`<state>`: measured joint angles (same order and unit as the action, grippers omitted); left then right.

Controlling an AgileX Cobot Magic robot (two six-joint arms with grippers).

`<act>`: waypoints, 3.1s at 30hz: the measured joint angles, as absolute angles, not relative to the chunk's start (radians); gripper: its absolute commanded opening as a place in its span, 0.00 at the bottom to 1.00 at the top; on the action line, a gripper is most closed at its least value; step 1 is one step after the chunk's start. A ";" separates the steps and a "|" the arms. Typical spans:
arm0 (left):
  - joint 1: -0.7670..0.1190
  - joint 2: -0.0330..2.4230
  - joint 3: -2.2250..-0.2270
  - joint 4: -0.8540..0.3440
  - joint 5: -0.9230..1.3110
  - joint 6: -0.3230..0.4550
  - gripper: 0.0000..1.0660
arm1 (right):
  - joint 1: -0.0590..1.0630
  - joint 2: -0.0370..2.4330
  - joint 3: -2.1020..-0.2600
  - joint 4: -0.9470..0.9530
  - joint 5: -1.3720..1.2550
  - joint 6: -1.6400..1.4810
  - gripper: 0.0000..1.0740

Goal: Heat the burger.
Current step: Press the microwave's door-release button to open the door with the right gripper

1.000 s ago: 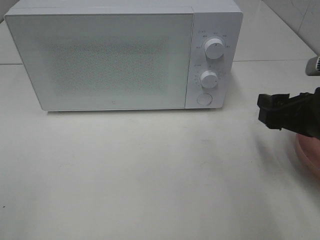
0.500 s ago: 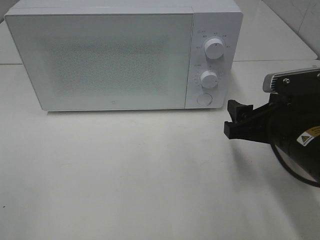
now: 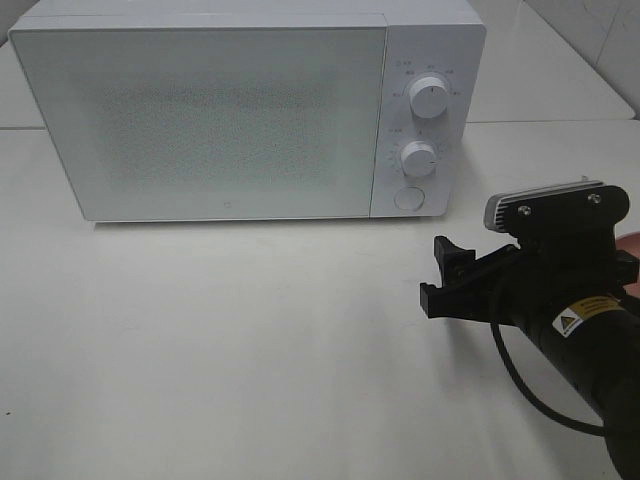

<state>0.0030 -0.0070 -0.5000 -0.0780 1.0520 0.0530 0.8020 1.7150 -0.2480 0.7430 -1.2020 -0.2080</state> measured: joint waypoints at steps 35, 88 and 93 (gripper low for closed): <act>0.003 -0.007 -0.500 -0.078 1.052 0.053 0.92 | 0.802 1.715 -0.248 0.746 -1.204 1.219 0.21; 0.003 -0.007 -0.500 -0.078 1.052 0.053 0.92 | 0.648 1.988 -0.603 0.670 -1.039 1.435 0.00; 0.003 -0.007 -0.500 -0.078 1.052 0.053 0.92 | 0.648 2.017 -0.658 0.666 -1.002 1.434 0.00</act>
<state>0.0030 -0.0070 -0.5000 -0.0780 1.0520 0.0530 0.6480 2.0170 -0.6580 0.6660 -1.0020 1.4340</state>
